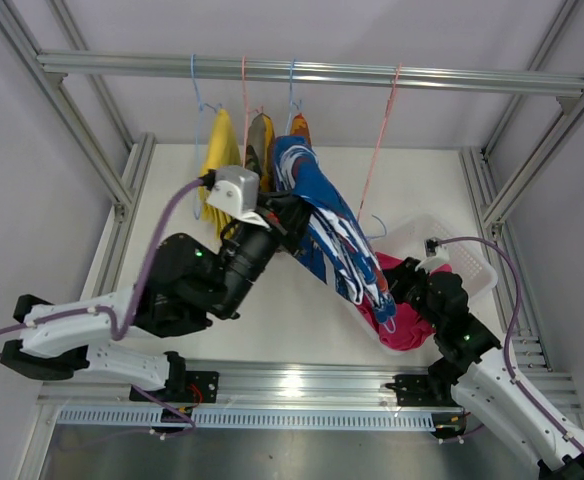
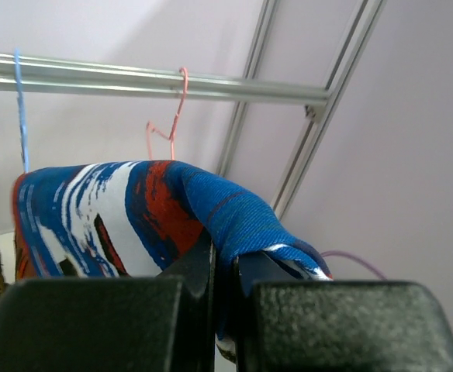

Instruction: Remove the trousers from the hanger

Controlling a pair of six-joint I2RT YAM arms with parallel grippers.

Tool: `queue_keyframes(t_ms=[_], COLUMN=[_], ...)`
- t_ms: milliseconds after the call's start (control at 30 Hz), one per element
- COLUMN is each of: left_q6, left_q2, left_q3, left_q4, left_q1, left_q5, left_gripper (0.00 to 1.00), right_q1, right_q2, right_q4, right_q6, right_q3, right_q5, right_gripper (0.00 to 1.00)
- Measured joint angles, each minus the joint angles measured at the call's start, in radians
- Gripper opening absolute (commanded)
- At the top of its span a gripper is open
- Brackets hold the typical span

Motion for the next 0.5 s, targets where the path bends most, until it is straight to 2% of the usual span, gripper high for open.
queue_keyframes(t_ms=[500], left_q6=[-0.113], left_q2=[-0.138], left_q3=[0.059], left_q4=[-0.229], left_q1=[-0.002], left_q5=[0.058], left_gripper=[0.01], right_q1=[-0.018], right_q2=[-0.044], right_q4=[-0.068], right_q6=[-0.064], right_q3=[-0.003], right_q5=[0.038], right_gripper=[0.0])
